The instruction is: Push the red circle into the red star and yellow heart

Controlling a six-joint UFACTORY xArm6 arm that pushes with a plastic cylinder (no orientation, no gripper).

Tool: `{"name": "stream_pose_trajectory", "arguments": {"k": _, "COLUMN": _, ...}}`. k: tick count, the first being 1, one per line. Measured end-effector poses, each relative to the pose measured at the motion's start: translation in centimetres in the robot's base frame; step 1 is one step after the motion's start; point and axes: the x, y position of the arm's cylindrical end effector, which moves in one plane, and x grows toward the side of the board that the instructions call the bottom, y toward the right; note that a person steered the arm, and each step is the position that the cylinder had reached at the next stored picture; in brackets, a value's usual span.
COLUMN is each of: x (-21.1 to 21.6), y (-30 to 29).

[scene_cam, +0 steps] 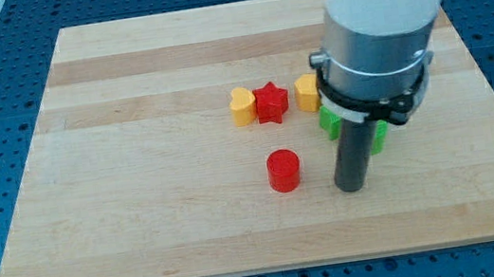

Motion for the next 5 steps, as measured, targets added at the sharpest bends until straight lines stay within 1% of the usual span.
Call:
{"name": "stream_pose_trajectory", "arguments": {"k": 1, "x": 0.1, "y": -1.5}}
{"name": "stream_pose_trajectory", "arguments": {"k": 3, "x": 2.0, "y": -3.1}}
{"name": "stream_pose_trajectory", "arguments": {"k": 5, "x": 2.0, "y": -6.0}}
